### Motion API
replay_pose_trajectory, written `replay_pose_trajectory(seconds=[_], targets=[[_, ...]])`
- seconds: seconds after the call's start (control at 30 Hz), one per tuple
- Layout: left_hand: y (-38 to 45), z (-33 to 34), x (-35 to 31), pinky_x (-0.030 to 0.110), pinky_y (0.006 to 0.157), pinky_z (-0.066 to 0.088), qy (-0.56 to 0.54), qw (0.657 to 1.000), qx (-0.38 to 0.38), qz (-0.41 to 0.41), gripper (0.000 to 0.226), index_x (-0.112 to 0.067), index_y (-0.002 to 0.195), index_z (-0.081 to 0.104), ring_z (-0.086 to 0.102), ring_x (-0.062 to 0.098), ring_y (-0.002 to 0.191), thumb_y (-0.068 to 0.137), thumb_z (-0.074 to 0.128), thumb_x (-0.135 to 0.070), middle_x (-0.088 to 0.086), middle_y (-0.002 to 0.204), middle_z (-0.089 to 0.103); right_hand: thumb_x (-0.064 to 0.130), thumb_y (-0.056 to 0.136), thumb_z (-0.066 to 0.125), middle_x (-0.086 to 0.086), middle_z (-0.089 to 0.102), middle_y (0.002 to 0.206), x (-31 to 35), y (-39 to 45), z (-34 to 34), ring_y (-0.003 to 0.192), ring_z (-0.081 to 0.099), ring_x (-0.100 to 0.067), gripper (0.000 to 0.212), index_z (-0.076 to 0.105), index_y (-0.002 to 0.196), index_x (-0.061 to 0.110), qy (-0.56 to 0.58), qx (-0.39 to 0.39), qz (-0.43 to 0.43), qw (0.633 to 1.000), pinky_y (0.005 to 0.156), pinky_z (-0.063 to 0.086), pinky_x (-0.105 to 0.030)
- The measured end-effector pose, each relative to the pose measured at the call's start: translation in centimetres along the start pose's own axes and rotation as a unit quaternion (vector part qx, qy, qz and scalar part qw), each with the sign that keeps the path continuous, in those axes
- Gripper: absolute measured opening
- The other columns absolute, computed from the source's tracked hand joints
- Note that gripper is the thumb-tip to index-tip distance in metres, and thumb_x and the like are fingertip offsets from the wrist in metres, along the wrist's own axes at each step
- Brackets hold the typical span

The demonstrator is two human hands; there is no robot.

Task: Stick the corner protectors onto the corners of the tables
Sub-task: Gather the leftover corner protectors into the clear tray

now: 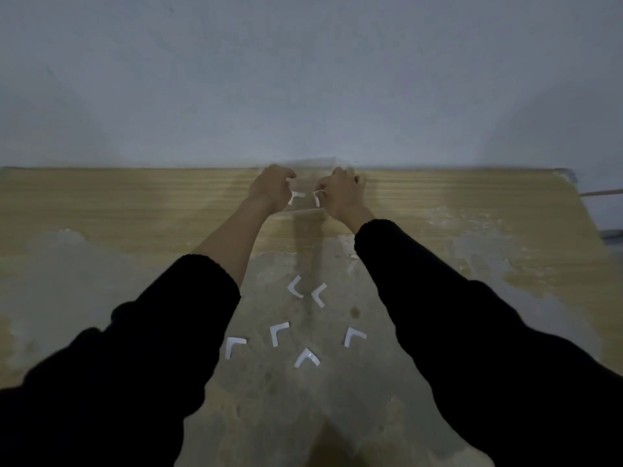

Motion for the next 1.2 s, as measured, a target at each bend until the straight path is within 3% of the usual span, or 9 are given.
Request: replay_pose_trajectory(seconds=[0.2, 0.37, 0.5, 0.63, 0.8, 0.93, 1.1, 1.2], targets=[[-3.0, -2.4, 0.3, 0.034, 0.09, 0.045, -0.043, 0.994, -0.095, 0.043, 0.031, -0.009, 0.119, 0.059, 0.058, 0.028, 0.107, 0.092, 0.044, -0.008, 0.015, 0.119, 0.058, 0.024, 0.093, 0.048, -0.008, 0.046, 0.13, 0.4, -0.4, -0.7, 0.125, 0.037, -0.028, 0.04, 0.048, 0.133, 0.023, 0.02, -0.013, -0.001, 1.0, 0.1, 0.028, -0.04], [-9.0, -2.8, 0.3, 0.035, 0.077, 0.049, -0.103, 0.975, -0.188, 0.065, 0.028, -0.01, 0.099, 0.066, 0.06, 0.026, 0.085, 0.083, 0.047, 0.0, 0.012, 0.098, 0.062, 0.013, 0.087, 0.055, -0.013, 0.054, 0.114, 1.4, -4.6, -1.6, 0.111, 0.048, -0.03, 0.032, 0.059, 0.119, 0.014, 0.109, -0.069, -0.071, 0.989, 0.091, 0.041, -0.04], [-13.4, 0.6, 1.2, 0.035, 0.077, 0.05, -0.105, 0.981, -0.165, 0.006, 0.018, -0.01, 0.098, 0.066, 0.061, 0.023, 0.084, 0.085, 0.053, -0.009, 0.01, 0.098, 0.062, 0.01, 0.083, 0.06, -0.01, 0.058, 0.093, 0.8, -8.7, 1.0, 0.088, 0.053, -0.021, 0.014, 0.067, 0.095, 0.007, 0.19, 0.016, -0.073, 0.979, 0.077, 0.043, -0.032], [-15.2, 4.4, 2.2, 0.028, 0.075, 0.042, -0.098, 0.987, -0.098, -0.078, 0.024, -0.005, 0.098, 0.064, 0.059, 0.027, 0.092, 0.083, 0.067, -0.023, 0.013, 0.103, 0.06, 0.007, 0.08, 0.07, -0.013, 0.064, 0.085, -0.2, -12.2, 4.2, 0.077, 0.055, -0.016, 0.011, 0.069, 0.089, 0.0, 0.255, 0.118, -0.056, 0.958, 0.07, 0.042, -0.025], [-16.6, 6.4, 3.2, 0.029, 0.066, 0.036, -0.117, 0.98, -0.088, -0.136, 0.035, -0.012, 0.076, 0.051, 0.057, 0.028, 0.086, 0.071, 0.079, -0.031, 0.011, 0.091, 0.054, 0.014, 0.071, 0.081, 0.001, 0.054, 0.077, -0.2, -14.4, 5.4, 0.071, 0.049, -0.014, 0.024, 0.065, 0.087, 0.006, 0.284, 0.136, -0.05, 0.948, 0.063, 0.04, -0.019], [-17.7, 7.0, 3.5, 0.027, 0.066, 0.035, -0.131, 0.973, -0.108, -0.158, 0.035, -0.014, 0.073, 0.049, 0.055, 0.025, 0.083, 0.068, 0.081, -0.028, 0.011, 0.09, 0.055, 0.018, 0.067, 0.084, 0.01, 0.045, 0.07, 0.1, -14.8, 5.7, 0.065, 0.046, -0.01, 0.029, 0.058, 0.08, 0.016, 0.251, 0.114, -0.042, 0.96, 0.061, 0.037, -0.022], [-18.4, 7.2, 3.6, 0.036, 0.067, 0.046, -0.134, 0.973, -0.109, -0.154, 0.027, -0.012, 0.069, 0.056, 0.06, 0.027, 0.077, 0.072, 0.079, -0.025, 0.009, 0.077, 0.058, 0.015, 0.074, 0.079, 0.011, 0.049, 0.063, 0.3, -15.2, 6.1, 0.068, 0.053, -0.014, 0.031, 0.051, 0.061, 0.022, 0.246, 0.13, -0.031, 0.96, 0.068, 0.042, -0.028], [-18.6, 7.0, 3.4, 0.035, 0.071, 0.048, -0.134, 0.976, -0.091, -0.144, 0.024, -0.01, 0.07, 0.056, 0.057, 0.023, 0.075, 0.074, 0.078, -0.019, 0.007, 0.074, 0.057, 0.01, 0.075, 0.077, 0.007, 0.053, 0.064, 0.2, -15.4, 6.1, 0.064, 0.052, -0.012, 0.03, 0.053, 0.061, 0.019, 0.253, 0.118, -0.018, 0.96, 0.068, 0.045, -0.03]])
Point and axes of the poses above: each hand's wrist, its own y-axis towards the middle knuckle, its own z-axis out of the palm, x = y × z, the point moved 9 cm from there along y, towards the middle knuckle
